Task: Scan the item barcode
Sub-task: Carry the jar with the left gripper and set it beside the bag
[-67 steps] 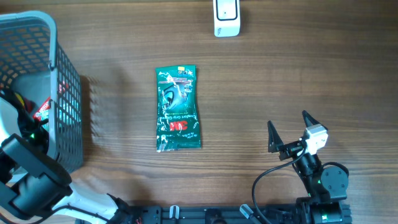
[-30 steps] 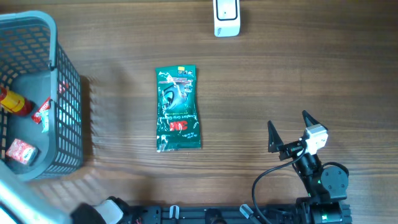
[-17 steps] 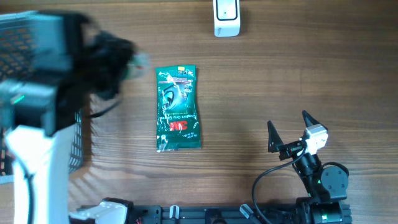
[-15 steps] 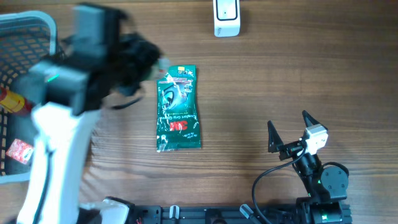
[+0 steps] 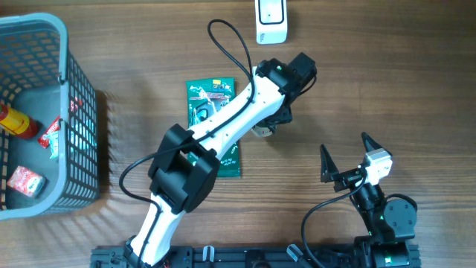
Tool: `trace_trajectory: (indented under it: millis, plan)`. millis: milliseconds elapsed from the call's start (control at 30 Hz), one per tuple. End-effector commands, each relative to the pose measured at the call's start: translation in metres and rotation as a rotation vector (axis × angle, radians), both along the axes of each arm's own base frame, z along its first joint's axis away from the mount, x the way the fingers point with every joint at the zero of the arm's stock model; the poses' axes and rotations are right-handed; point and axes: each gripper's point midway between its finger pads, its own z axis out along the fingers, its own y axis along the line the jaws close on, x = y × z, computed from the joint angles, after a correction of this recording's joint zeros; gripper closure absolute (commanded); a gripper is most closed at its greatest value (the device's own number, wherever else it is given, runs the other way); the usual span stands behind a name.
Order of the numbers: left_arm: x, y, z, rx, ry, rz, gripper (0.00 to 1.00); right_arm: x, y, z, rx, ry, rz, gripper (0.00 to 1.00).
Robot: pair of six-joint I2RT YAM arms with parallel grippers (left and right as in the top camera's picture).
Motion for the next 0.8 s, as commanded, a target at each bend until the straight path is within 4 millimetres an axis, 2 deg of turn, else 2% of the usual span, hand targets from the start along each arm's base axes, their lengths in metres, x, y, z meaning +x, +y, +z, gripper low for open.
trace_trajectory:
  millis: [0, 67, 133, 267, 367, 400, 500, 567, 633, 700, 767]
  plan:
    - [0.017, 0.009, 0.006, 0.005, -0.078, 0.125, 0.37, 0.000, -0.002, 0.001, -0.005, -0.008, -0.011, 0.00]
    - [0.023, 0.006, 0.002, -0.014, -0.104, 0.145, 0.37, 0.000, -0.002, 0.001, -0.005, -0.008, -0.011, 0.00]
    - [0.024, 0.005, -0.010, -0.019, -0.113, 0.152, 0.37, 0.000, -0.002, 0.001, -0.004, -0.008, -0.011, 0.00]
    - [0.018, 0.034, -0.033, 0.040, -0.091, 0.274, 0.36, 0.000, -0.002, 0.001, -0.004, -0.008, -0.011, 0.00]
    - [0.014, 0.044, -0.045, 0.063, -0.070, 0.284, 0.36, 0.000, -0.002, 0.001, -0.005, -0.008, -0.011, 0.00]
    - [0.013, 0.045, -0.045, 0.065, -0.069, 0.284, 0.32, 0.000, -0.002, 0.001, -0.004, -0.008, -0.011, 0.00]
    - [0.012, 0.044, -0.044, 0.065, -0.063, 0.282, 0.00, 0.000, -0.002, 0.001, -0.004, -0.008, -0.011, 0.00]
    - [0.008, 0.046, -0.020, 0.068, -0.045, 0.281, 0.00, 0.000, -0.002, 0.001, -0.005, -0.008, -0.011, 0.00]
    - [0.011, 0.046, 0.021, 0.051, -0.071, 0.275, 0.00, 0.000, -0.002, 0.001, -0.004, -0.008, -0.011, 0.00]
    - [0.022, 0.054, 0.091, 0.004, -0.177, 0.296, 0.00, 0.000, -0.002, 0.001, -0.004, -0.008, -0.011, 0.00]
    - [0.031, 0.074, 0.161, -0.061, -0.307, 0.340, 0.00, 0.000, -0.002, 0.001, -0.005, -0.008, -0.011, 0.00]
